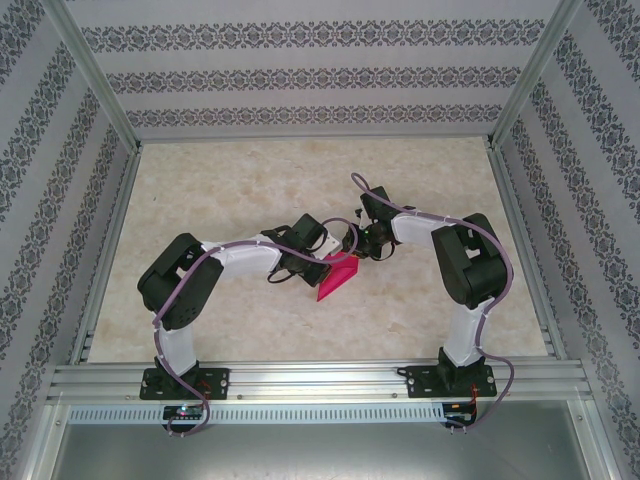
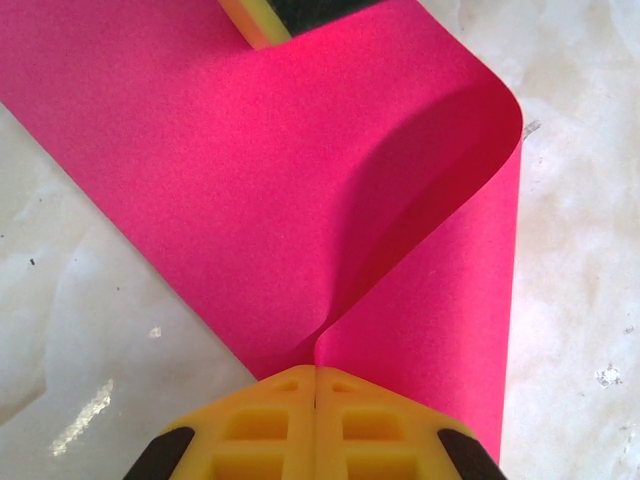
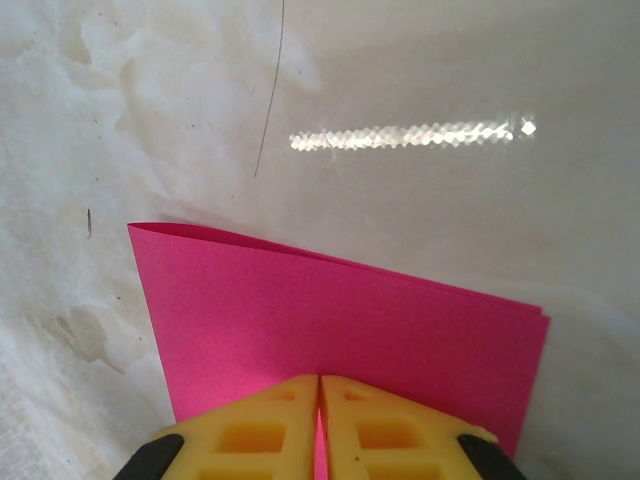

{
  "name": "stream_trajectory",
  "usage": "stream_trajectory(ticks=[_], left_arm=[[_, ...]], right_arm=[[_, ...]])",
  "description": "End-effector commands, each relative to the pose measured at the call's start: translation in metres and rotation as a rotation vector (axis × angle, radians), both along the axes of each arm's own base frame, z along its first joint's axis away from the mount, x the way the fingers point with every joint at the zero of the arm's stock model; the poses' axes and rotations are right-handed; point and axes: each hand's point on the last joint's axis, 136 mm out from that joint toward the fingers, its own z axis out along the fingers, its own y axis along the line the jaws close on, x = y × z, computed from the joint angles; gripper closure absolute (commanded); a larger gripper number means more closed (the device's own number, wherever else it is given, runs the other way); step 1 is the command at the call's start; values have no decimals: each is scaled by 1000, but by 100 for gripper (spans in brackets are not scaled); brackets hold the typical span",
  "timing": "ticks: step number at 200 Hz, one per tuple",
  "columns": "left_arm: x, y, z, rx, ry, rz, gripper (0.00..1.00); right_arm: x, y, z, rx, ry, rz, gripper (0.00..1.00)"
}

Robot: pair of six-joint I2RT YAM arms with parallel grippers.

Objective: Fold a paper plane with a square sheet of paper (pick it up from the middle)
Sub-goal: Third fold the triangle at the center of the table.

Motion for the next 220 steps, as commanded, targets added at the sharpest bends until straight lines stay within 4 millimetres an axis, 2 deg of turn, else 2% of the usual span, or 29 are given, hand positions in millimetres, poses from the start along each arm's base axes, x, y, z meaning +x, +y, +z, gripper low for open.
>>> stream_trajectory(ticks=[1,26,46,67,81,93,112,128,153,173,220], left_arm=[[1,2,-9,12,21,1,97],[0,5,-14,38,32,-1,98],[-2,7,-16,38,37,3,98],[-3,6,-16,33,42,4,98],[-3,7,-16,37,38,7,98],[-2,7,-15,32,37,8,98],[-2,6,-15,28,40,9,98],[-3,5,-16,24,43,9,98],[-3,5,-15,20,45,7,98],[-4,5,-16,23,48,4,98],[-3,5,-14,23,47,6,98]], right_arm=[[-5,-9,-10,-52,12,7,88],[1,-3,5,-2,-11,2,88],[9,1,32,58,-66,-15,87],[16,-4,63,102,-136,-53,86],[14,-10,78,122,-177,-77,86],[5,-15,81,133,-179,-100,88],[-10,-12,83,211,-172,-128,92],[-24,-10,76,263,-147,-167,95],[-39,6,73,331,-119,-158,97],[-47,20,69,327,-112,-131,97],[-55,29,46,314,-59,-140,97]])
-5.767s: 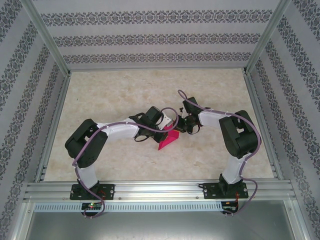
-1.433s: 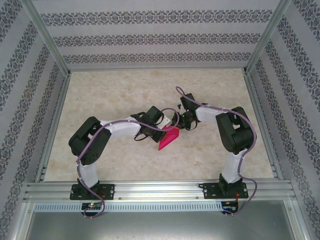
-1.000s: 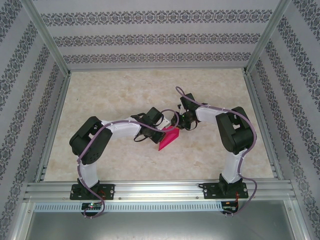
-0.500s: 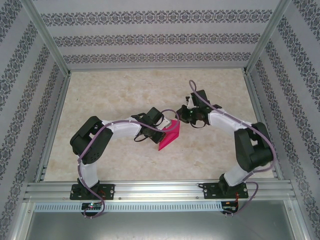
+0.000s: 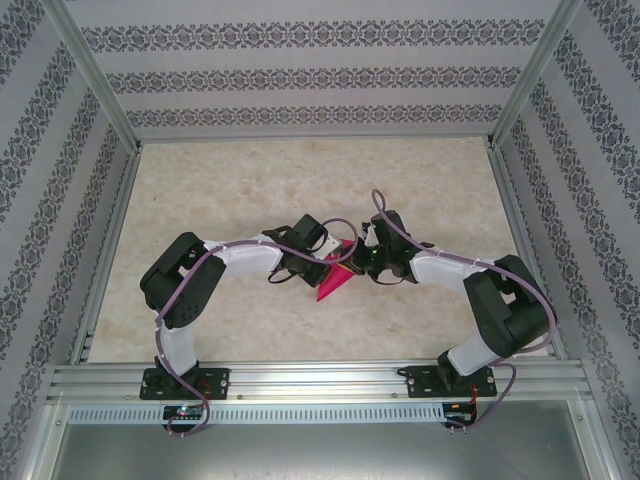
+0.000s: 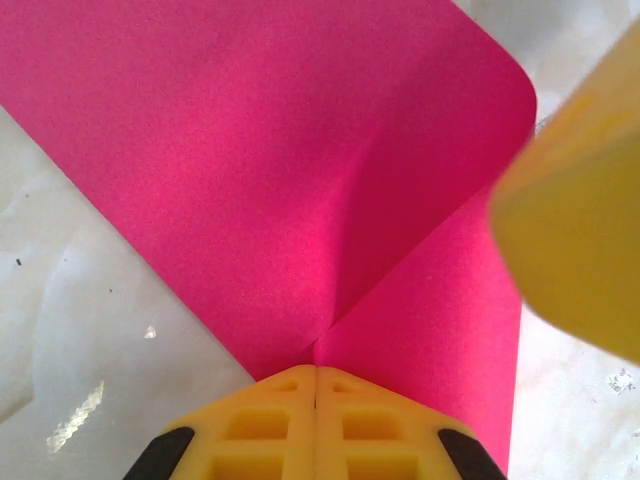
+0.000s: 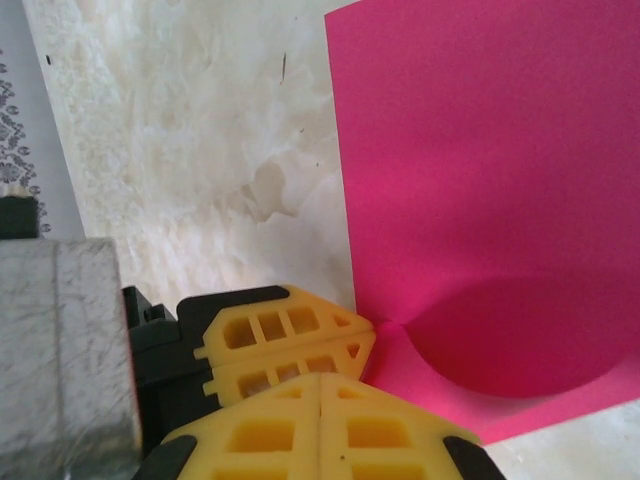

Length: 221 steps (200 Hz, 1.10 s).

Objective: Fold a paper plane with a square sheet of paper (pick it up from the middle)
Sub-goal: Third fold the triangle at the center of the table.

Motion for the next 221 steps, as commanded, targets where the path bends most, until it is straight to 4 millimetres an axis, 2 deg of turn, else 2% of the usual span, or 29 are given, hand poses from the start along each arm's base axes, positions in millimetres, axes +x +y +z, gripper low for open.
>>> stream_trajectory(ticks=[1,48,99,178,221], left_arm=[[-3,5,-10,19,34,4,98],[-2,4,-9,19,35,2,98],[-3,4,-10,17,40,3,98],[-3,7,-13,33,40,2,98],[-1,8,-9,40,28,7,98]], right_arm=[[2,7,-5,25,4,-11,97],[-7,6,-18,7,25,-17,97],[-12,9,-20,29,25,-8,96],[-11,-1,-52,-26,50,-20,95],[-11,-6,-57,-35,59,-27,93]])
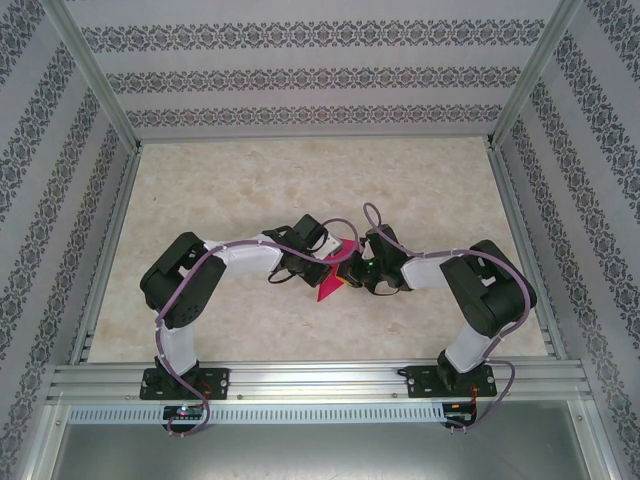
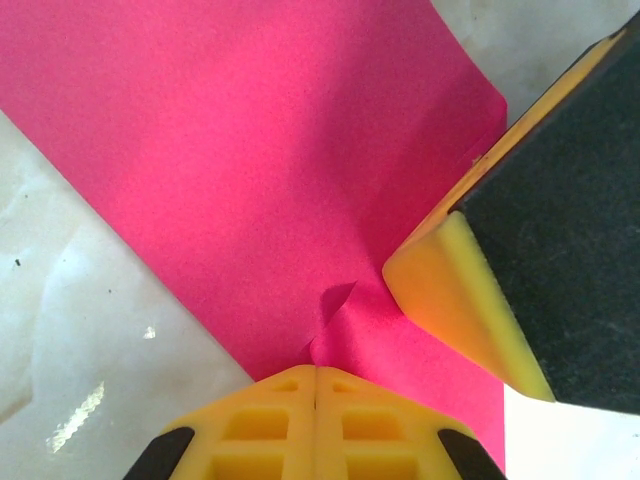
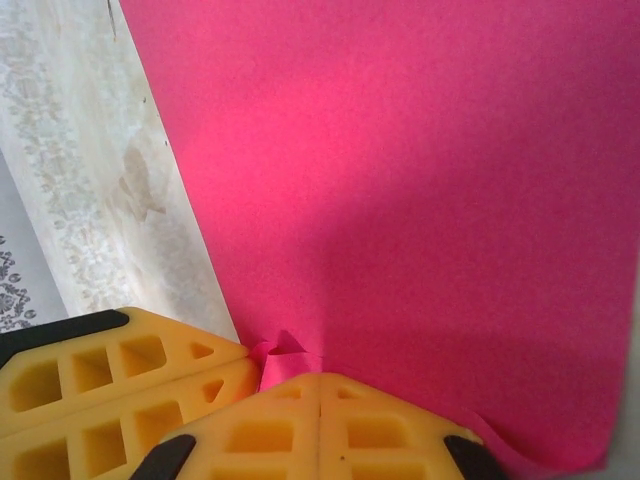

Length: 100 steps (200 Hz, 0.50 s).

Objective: Fold a paper plane with a square sheet of paper (pick it up from the middle)
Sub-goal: Third fold the triangle at the center of the table.

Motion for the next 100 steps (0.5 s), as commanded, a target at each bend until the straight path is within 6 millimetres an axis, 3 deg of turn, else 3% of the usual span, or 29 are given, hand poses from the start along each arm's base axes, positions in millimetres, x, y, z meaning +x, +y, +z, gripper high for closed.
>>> stream_trajectory(ticks=[1,37,59,100], left_arm=[[-1,8,-8,38,26,7,99],[0,5,-4,29,29,0,98],[-1,4,-3,29,30,-6,98],[0,2,-2,22,31,-10,98]], right_arm=[[3,-8,-8,-27,-20,-11,93],[10,-5,15,23,-63,-9,92],[20,-14,33,6,-105,-28,91],[37,-22,27,-87,-97,3,91]])
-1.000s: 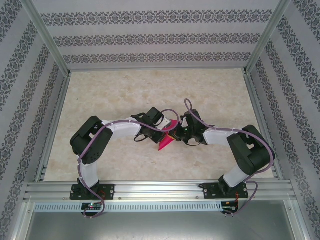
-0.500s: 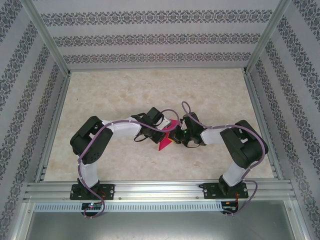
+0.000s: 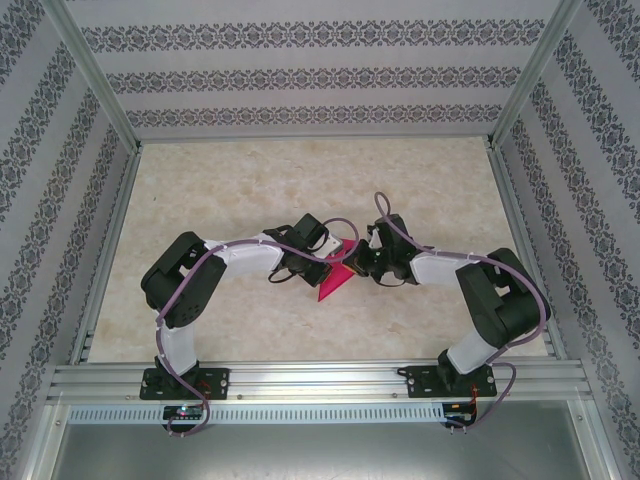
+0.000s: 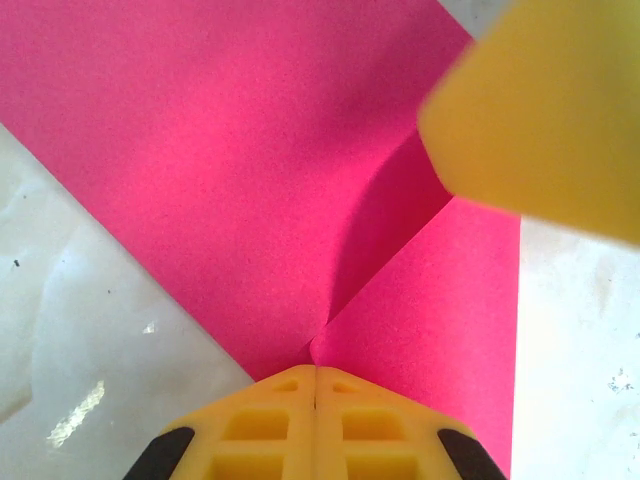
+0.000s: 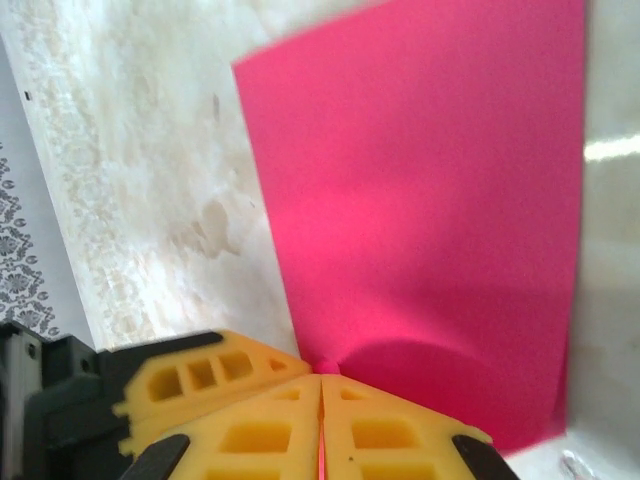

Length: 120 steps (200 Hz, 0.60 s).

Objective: Fold a paper plane with a square sheet of paper (pick it up from the middle)
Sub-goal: Third fold the triangle at the center of the table.

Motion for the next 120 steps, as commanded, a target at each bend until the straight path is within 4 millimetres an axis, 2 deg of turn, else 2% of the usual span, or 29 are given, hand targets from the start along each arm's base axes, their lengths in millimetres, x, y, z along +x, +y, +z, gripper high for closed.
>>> stream_trajectory(ticks=[1,35,70,95,120], left_arm=[[-1,2,-3,16,25,-10,98],[0,2,2,9,18,-13,98],[3,0,12,3,-3,-18,98],[7,-2,16,1,-15,-23,98],[5,-1,8,13,0,-24,98]], right_arm=[[10,-6,-7,-77,-10,26,91],[23,-8,-23,-153,18,46,91],[21,-14,-41,-226,58,76,92],[20,-16,-44,-241,61,83,92],[20,-17,-43,-242,58,84,92]])
